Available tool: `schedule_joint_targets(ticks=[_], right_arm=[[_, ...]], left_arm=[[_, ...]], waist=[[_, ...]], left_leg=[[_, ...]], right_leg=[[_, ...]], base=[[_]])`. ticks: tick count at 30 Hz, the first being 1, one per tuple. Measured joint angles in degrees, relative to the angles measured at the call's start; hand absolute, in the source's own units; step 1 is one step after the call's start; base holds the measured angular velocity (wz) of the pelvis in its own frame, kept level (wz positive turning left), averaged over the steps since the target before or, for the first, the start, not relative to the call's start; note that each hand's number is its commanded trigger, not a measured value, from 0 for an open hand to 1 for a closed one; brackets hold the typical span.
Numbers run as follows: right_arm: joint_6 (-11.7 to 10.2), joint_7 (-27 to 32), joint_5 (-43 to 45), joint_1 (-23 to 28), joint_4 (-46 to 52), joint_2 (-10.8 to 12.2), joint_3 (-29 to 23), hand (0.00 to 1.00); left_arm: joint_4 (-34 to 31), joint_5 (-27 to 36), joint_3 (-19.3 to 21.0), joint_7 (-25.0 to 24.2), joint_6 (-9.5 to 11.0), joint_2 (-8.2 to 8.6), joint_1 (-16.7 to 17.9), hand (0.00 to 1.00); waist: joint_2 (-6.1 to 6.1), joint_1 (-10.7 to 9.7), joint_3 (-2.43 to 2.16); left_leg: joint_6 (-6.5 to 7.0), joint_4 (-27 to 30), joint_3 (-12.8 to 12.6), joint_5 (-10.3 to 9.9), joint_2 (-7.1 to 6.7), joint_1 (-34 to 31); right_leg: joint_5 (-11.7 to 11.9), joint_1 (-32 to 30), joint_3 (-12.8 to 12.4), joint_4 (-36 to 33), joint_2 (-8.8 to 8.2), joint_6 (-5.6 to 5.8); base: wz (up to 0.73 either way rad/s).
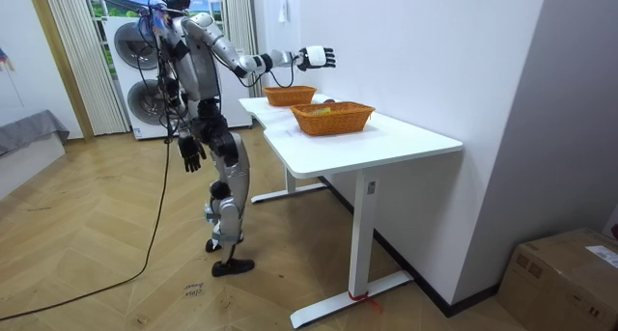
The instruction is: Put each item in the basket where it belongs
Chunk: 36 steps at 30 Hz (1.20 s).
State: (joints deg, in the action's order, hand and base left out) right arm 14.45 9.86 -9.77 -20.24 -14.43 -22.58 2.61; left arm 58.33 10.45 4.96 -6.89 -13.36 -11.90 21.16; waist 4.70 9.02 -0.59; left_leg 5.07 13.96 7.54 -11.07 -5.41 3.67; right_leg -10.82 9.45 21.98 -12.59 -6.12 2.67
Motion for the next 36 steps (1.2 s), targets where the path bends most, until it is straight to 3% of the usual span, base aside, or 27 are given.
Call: schedule_joint_targets(ticks=[5,12,15,18,22,27,36], right_arm=[[0.0,0.0,-0.7,0.6,-4.8,0.0,0.0,0.0],[-0.2,0.1,-0.7,0.3,-9.1,-0.2,-0.1,0.0],[-0.2,0.0,-1.0,-0.9,-11.5,-0.3,-0.1,0.0],[-0.9,0.0,-1.3,-1.7,-13.2,-0.7,0.0,0.0],[-1.2,0.0,-2.9,-5.0,-18.3,-0.7,0.3,0.0],[-2.5,0.0,-3.1,-8.1,-21.8,-1.0,0.7,0.0],[-3.4,-0.1,-3.0,-14.0,-26.2,-2.4,3.0,0.0]], left_arm=[[-0.6,0.0,-0.1,0.0,0.1,-0.16,0.9,0.0],[-1.7,0.0,-0.2,-0.5,-0.1,0.29,1.3,0.0],[-1.7,0.0,-0.6,-0.4,0.0,0.29,0.9,0.0],[-1.7,0.1,-0.7,-0.3,-0.1,0.29,0.0,0.0],[-1.8,0.1,-0.9,0.3,0.6,0.29,-1.7,0.0],[-1.8,0.8,-2.6,1.4,1.2,0.26,-2.7,0.0],[-2.0,3.1,-5.3,1.6,1.8,0.22,-5.1,0.0]], waist=[[-0.23,-0.4,0.01],[-2.16,-0.7,0.51],[-2.61,-0.7,0.34],[-2.55,-0.5,0.26],[-1.87,-0.1,0.69],[-1.22,0.1,0.83],[-1.24,0.9,0.95]], left_leg=[[-0.25,0.1,0.0,0.0,-0.09,-1.8],[-0.16,0.8,0.4,0.5,-0.08,-4.9],[-0.2,0.8,0.3,0.9,-0.05,-6.5],[-0.23,0.8,0.3,1.1,0.0,-8.1],[-0.22,0.7,0.2,1.1,0.01,-9.2],[-0.15,0.9,0.1,1.2,0.0,-10.6],[-0.09,1.0,-0.1,1.4,-0.05,-13.5]], right_leg=[[0.1,-1.8,-0.1,0.0,-0.09,0.05],[0.2,-4.3,0.4,-0.1,-0.03,-0.13],[0.3,-6.0,0.7,-0.2,-0.1,-0.18],[0.3,-7.7,0.8,-0.6,-0.15,-0.19],[0.3,-9.2,0.1,-0.6,-0.09,-0.2],[0.3,-10.8,0.4,-0.6,-0.21,-0.22],[0.4,-13.8,0.9,-1.1,-0.48,-0.3]], base=[[0.0],[0.05],[0.01],[0.0],[-0.02],[0.0],[0.0]])
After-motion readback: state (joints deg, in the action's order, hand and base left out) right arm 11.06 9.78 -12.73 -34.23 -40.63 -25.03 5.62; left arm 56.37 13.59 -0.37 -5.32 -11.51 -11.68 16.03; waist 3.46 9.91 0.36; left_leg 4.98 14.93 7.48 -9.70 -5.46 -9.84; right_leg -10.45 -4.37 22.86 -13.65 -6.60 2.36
